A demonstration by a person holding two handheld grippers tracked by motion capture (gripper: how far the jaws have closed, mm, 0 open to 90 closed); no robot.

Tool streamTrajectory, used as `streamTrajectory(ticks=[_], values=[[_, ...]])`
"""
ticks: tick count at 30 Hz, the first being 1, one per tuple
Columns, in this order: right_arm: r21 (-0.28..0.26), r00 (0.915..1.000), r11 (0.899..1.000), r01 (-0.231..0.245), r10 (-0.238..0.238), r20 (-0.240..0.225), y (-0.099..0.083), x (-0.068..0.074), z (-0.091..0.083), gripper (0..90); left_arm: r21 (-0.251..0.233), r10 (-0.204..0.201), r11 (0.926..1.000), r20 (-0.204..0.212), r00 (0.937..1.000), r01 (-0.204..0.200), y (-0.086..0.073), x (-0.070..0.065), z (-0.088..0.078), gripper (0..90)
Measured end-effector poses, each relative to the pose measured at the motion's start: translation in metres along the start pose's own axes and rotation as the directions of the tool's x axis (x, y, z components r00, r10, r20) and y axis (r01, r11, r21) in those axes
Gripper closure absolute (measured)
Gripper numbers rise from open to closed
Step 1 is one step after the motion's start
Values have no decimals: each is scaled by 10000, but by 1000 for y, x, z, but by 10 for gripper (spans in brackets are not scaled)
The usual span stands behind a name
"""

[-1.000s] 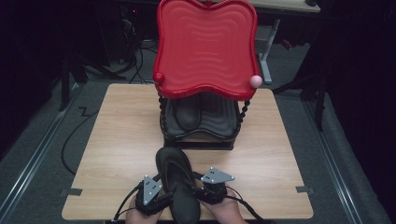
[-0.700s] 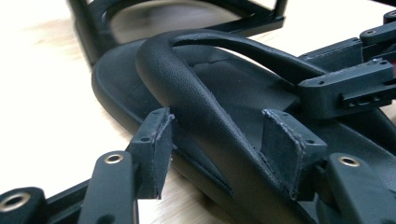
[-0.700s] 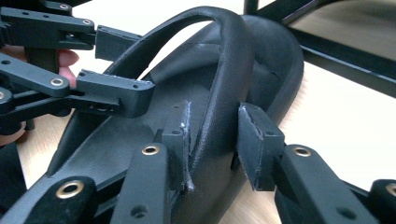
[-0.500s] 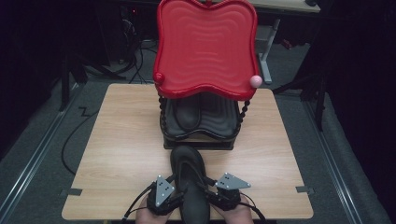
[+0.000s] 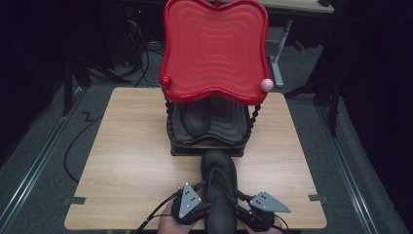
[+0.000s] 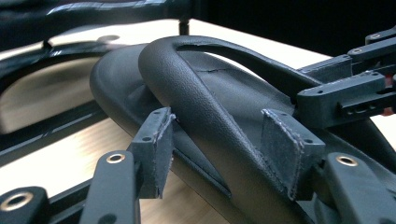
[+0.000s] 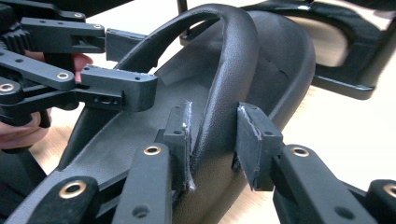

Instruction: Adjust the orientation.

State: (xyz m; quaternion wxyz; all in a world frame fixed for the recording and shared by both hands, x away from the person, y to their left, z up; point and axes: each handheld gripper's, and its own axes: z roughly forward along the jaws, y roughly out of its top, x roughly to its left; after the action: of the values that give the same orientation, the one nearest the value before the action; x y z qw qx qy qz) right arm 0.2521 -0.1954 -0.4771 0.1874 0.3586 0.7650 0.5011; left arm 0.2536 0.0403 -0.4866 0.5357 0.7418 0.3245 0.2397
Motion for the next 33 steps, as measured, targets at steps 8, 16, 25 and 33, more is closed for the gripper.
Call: streamTrajectory(ticks=[8, 16, 25, 33], values=[[-548, 9993, 9982, 253, -236, 303, 6, 3, -19, 669, -694, 92, 9976, 210, 9997, -78, 11, -5, -6, 454], [-997, 9982, 9936, 535, -504, 335, 20, 6, -18, 671, -1186, 153, 9928, -50, 9999, -158, 24, 2, -13, 469], [-1615, 9968, 9844, 691, -615, 516, 44, -5, -8, 677, -1759, 561, 9825, -319, 9979, -609, 55, 18, -4, 476], [-2058, 9953, 9777, 420, -231, 938, 65, -34, 13, 685, -1970, 595, 9779, -597, 9964, -702, 77, 43, 31, 491]])
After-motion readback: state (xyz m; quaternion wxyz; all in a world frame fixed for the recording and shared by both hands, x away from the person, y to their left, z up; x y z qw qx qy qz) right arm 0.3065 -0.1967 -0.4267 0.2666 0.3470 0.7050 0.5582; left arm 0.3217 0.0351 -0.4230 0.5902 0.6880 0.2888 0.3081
